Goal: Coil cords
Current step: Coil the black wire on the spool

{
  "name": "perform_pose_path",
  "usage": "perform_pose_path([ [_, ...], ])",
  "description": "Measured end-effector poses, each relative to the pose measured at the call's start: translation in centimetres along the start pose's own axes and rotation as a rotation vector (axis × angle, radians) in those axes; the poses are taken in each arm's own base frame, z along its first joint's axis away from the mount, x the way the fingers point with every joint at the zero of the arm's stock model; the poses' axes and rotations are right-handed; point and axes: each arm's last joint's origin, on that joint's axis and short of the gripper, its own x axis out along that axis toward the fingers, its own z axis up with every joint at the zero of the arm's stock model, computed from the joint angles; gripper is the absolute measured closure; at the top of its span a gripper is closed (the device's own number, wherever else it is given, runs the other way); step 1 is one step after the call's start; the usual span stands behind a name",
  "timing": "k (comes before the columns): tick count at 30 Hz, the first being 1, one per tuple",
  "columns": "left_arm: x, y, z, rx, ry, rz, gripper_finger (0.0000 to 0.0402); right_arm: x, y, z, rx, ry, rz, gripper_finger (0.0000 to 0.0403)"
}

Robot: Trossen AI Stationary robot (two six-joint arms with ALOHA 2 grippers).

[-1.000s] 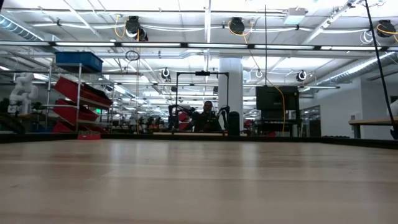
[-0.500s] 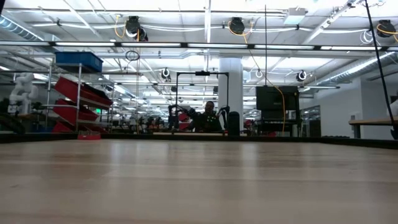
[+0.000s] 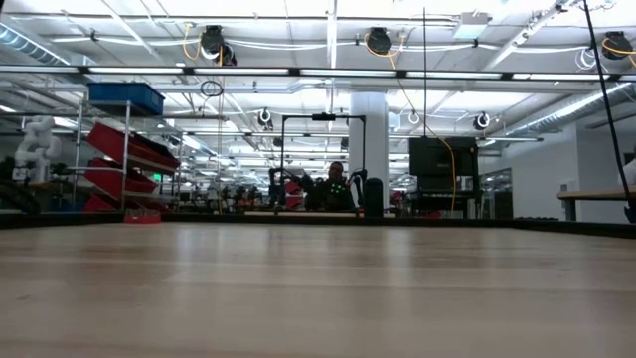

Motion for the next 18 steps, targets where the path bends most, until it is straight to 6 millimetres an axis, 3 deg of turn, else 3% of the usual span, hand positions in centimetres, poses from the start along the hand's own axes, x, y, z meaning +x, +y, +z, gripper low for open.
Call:
perform_pose_path([
  [18,-1.5,-2.7,-0.2,0.278,0.162,0.334,0.04,-0.6,0.4,-1.2,0.055,0.082,0.055,0.0403],
])
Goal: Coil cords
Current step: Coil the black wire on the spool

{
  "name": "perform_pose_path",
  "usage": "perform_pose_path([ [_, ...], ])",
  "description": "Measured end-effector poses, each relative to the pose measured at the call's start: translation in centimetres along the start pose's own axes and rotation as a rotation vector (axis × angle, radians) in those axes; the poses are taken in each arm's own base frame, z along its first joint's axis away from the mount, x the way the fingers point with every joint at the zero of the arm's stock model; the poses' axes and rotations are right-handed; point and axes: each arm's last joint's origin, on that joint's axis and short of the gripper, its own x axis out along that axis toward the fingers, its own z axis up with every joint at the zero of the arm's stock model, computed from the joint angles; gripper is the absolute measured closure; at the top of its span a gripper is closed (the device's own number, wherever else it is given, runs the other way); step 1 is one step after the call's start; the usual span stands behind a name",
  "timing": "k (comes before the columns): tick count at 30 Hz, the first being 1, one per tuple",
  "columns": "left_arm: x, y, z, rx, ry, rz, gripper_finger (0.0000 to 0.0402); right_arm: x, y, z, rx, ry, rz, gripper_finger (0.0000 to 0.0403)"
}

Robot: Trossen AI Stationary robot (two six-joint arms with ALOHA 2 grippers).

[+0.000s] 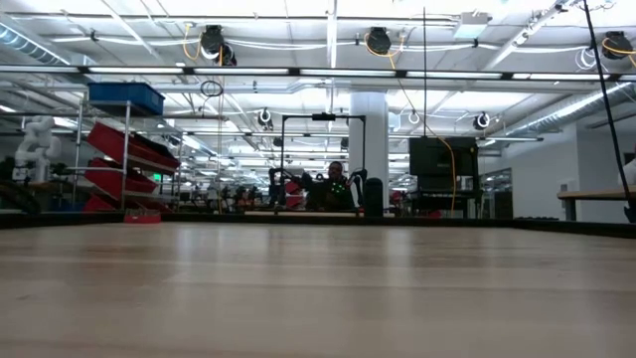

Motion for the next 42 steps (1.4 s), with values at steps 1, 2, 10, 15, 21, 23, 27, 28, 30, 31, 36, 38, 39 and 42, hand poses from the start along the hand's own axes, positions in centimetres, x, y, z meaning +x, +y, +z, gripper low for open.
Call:
perform_pose_path([
  [1,-0.2,-0.1,0.3,0.022,0.021,0.016,0.04,0.0,0.0,-0.1,0.004,0.006,0.0,0.0403],
  [2,-0.5,-0.1,0.6,0.04,0.046,0.03,0.04,0.0,0.0,-0.2,0.008,0.014,-0.002,0.0403],
  [10,-2.8,1.3,3.7,0.103,0.28,0.026,0.04,0.0,-0.1,-0.6,0.019,0.049,0.023,0.0403],
  [15,-4.1,2.6,5.2,0.114,0.372,-0.008,0.04,0.3,-0.3,-0.8,0.045,0.083,0.052,0.0403],
  [21,-5.0,3.0,6.2,0.099,0.41,-0.103,0.04,1.3,-0.4,-1.4,0.059,0.149,0.083,0.0403],
  [23,-5.1,3.0,6.0,0.109,0.433,-0.109,0.04,2.0,-0.4,-1.6,0.055,0.167,0.096,0.0403],
  [27,-5.3,3.1,5.6,0.136,0.466,-0.114,0.04,2.9,-0.5,-1.8,0.054,0.199,0.125,0.0403],
  [28,-5.3,3.1,5.5,0.128,0.472,-0.111,0.04,3.1,-0.5,-1.9,0.054,0.207,0.132,0.0403],
  [30,-5.3,3.1,5.4,0.132,0.482,-0.111,0.04,3.4,-0.7,-2.0,0.054,0.214,0.128,0.0403],
  [31,-5.3,3.1,5.4,0.133,0.481,-0.112,0.04,3.5,-0.7,-2.0,0.054,0.216,0.127,0.0403],
  [36,-5.4,3.2,5.3,0.144,0.495,-0.113,0.04,3.5,-0.8,-2.1,0.061,0.224,0.119,0.0403],
  [38,-5.5,3.2,5.2,0.151,0.506,-0.113,0.04,3.4,-0.7,-2.2,0.078,0.23,0.115,0.0403],
  [39,-5.5,3.2,5.1,0.144,0.514,-0.111,0.04,3.3,-0.6,-2.2,0.08,0.234,0.112,0.0403],
  [42,-5.6,3.2,5.0,0.142,0.521,-0.114,0.04,3.3,-0.5,-2.4,0.075,0.241,0.11,0.0403],
])
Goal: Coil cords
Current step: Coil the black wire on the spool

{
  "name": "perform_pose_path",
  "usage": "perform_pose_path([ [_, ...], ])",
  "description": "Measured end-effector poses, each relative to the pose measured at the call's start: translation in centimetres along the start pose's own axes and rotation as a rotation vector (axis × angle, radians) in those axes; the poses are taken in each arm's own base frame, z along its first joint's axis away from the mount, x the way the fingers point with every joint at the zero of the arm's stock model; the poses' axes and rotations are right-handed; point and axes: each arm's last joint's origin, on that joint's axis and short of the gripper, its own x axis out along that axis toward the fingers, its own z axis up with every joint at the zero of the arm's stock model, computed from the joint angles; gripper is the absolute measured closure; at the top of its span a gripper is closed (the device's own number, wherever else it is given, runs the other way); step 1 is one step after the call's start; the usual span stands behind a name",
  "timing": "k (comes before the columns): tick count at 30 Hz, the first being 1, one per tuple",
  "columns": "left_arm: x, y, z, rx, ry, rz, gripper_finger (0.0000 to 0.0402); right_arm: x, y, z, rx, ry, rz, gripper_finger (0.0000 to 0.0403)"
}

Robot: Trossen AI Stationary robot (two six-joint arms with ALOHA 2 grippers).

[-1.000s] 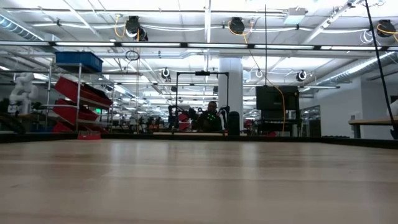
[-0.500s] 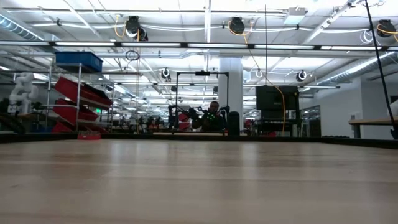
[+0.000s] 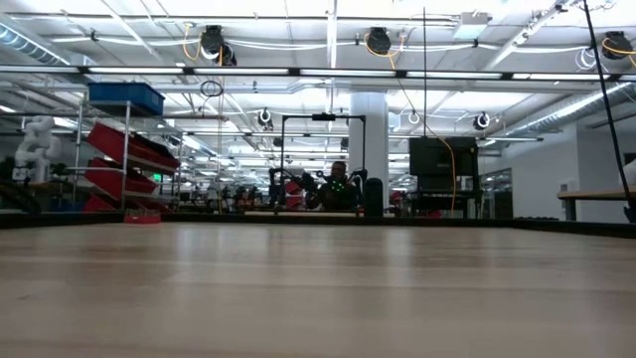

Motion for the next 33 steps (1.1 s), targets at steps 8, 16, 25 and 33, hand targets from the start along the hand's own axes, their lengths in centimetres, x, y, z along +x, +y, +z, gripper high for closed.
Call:
perform_pose_path([
  [8,-0.4,-0.6,0.0,-0.075,0.0,-0.056,0.0378,0.3,0.1,-0.3,0.027,0.022,-0.002,0.0403],
  [16,-1.6,-1.9,-0.1,-0.163,0.002,-0.116,0.0293,0.3,0.1,-0.3,0.049,0.023,-0.003,0.0403],
  [25,-1.3,-4.4,-1.8,-0.207,0.009,-0.105,0.0288,0.3,0.1,-0.2,0.046,0.008,-0.006,0.0403],
  [33,2.4,-6.9,-3.4,-0.202,-0.153,0.055,0.0288,0.3,0.2,0.0,0.05,-0.012,-0.004,0.0403],
])
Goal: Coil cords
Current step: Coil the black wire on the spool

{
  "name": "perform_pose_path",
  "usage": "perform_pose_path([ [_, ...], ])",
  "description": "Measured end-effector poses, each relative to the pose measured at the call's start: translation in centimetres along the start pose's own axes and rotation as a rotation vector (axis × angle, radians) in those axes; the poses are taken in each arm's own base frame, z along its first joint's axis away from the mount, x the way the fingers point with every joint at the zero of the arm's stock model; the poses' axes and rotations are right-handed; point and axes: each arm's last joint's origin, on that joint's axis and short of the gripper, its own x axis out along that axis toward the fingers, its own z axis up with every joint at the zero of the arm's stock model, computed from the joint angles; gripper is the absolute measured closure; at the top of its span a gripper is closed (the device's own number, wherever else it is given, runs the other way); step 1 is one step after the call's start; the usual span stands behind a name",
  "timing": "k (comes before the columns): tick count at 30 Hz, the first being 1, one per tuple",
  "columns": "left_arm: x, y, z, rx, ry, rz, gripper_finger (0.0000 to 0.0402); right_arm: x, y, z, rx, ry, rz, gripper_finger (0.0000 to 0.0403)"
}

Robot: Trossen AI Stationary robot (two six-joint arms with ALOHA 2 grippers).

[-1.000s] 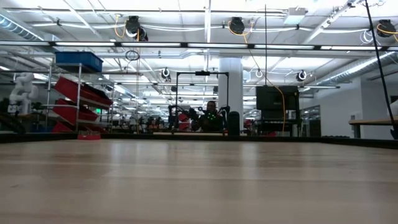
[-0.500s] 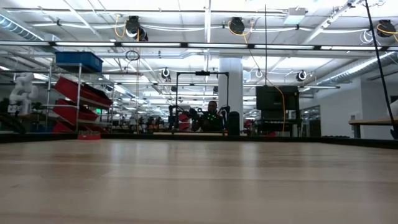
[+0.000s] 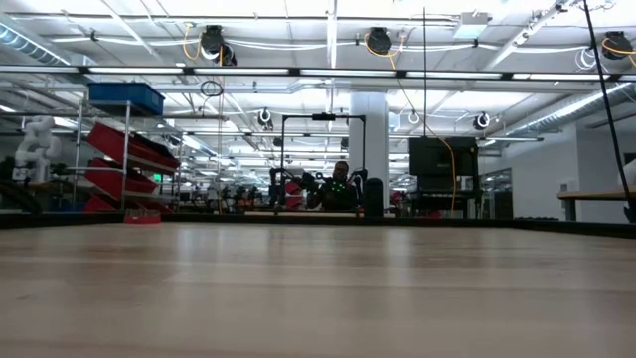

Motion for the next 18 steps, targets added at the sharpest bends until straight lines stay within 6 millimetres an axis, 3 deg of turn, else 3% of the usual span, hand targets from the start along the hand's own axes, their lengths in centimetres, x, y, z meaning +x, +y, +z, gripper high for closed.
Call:
perform_pose_path([
  [11,4.6,-1.2,-4.2,-0.054,-0.201,-0.017,0.0288,-0.5,-0.2,0.5,0.003,-0.032,0.013,0.0403],
  [18,6.2,-0.4,-4.2,-0.097,-0.309,-0.152,0.0275,-0.7,-0.2,0.8,-0.006,-0.054,0.011,0.0403],
])
